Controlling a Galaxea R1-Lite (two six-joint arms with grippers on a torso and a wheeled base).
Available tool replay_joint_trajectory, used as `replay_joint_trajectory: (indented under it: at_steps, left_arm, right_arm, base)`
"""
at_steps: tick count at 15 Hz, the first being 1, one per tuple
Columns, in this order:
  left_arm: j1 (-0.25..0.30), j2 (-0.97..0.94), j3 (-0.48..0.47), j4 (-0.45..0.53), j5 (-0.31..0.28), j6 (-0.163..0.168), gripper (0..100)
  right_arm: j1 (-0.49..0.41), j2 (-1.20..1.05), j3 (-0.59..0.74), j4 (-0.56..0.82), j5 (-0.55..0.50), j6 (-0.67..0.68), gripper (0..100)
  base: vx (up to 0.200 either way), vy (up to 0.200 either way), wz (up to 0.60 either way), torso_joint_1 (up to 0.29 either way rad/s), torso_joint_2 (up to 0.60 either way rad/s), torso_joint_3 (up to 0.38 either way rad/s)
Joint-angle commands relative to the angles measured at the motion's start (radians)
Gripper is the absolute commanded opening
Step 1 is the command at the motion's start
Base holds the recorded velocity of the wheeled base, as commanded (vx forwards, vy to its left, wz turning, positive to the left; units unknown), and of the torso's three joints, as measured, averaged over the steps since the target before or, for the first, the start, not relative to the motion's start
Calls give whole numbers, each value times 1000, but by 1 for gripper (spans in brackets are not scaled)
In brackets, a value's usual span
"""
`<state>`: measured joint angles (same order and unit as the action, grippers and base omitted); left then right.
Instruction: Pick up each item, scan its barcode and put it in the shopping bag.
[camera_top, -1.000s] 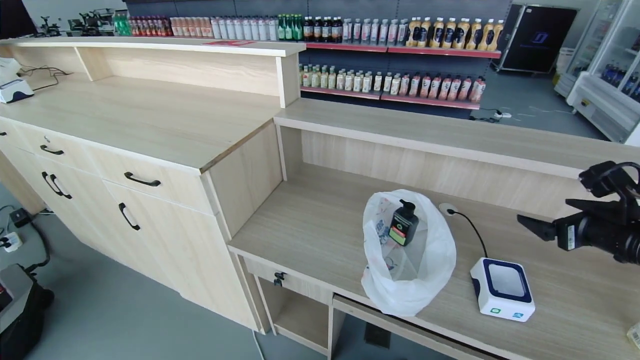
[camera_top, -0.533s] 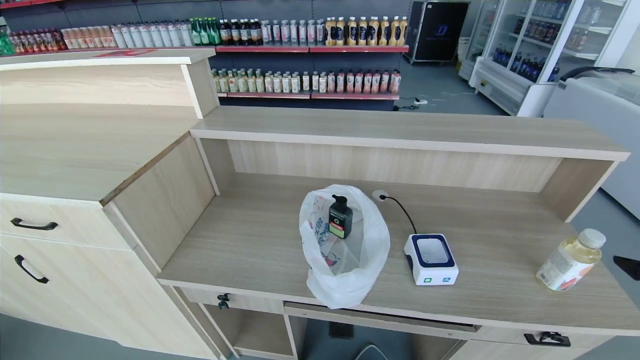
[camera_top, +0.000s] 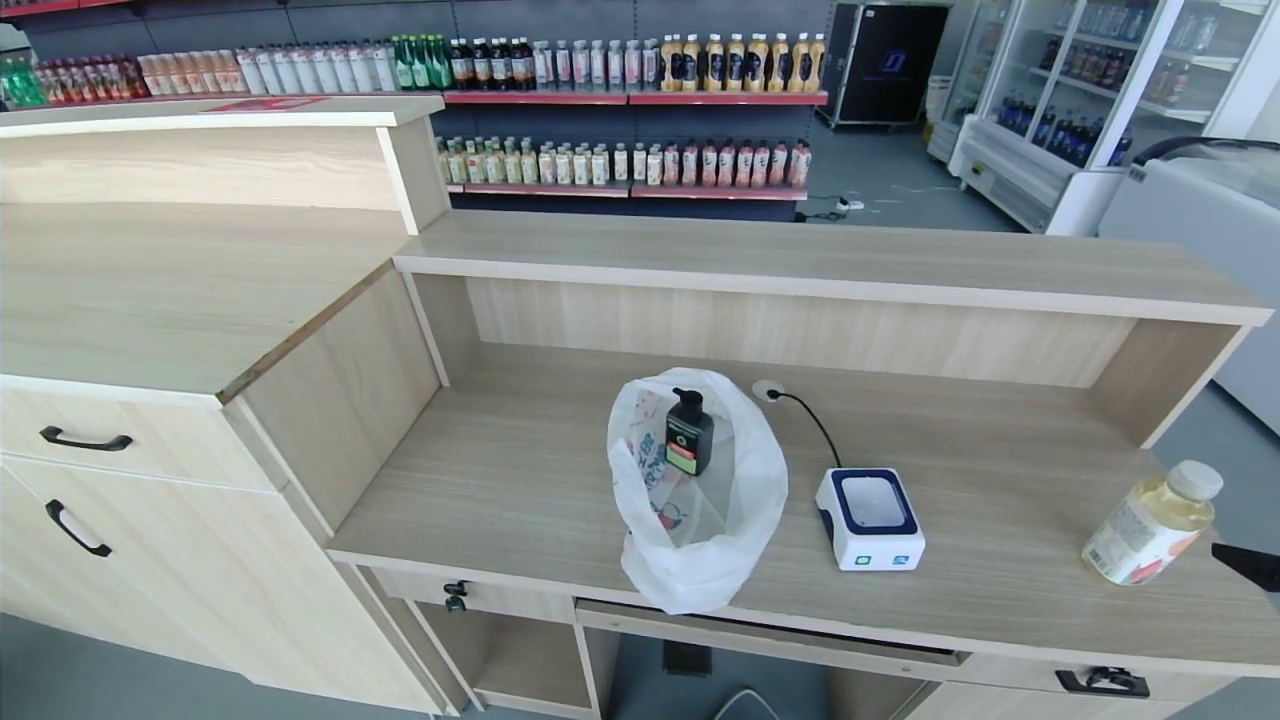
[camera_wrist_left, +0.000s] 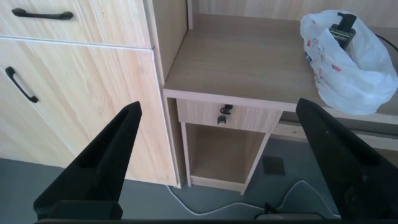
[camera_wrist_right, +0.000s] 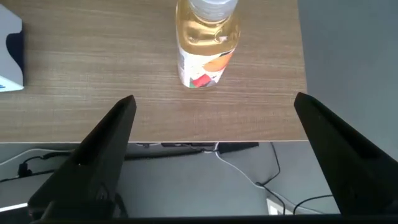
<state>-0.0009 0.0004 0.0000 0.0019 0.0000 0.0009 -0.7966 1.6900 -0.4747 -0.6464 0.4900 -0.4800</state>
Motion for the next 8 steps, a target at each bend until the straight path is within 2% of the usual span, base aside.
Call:
replay_joint_trajectory:
  at_steps: [1, 4, 8]
  left_arm:
    - [1, 0, 0, 0, 0, -1, 100]
    - [1, 0, 0, 0, 0, 1, 100]
    - [1, 0, 0, 0, 0, 1, 100]
  right_arm:
    - [-16, 25, 1, -1, 4, -6, 100]
    - [-16, -1, -2, -7, 44, 9, 100]
    - [-6, -6, -27, -9, 47, 67, 100]
  base:
    - [0, 0, 0, 0, 0, 0]
    - [0, 0, 0, 0, 0, 0]
    - [0, 0, 0, 0, 0, 0]
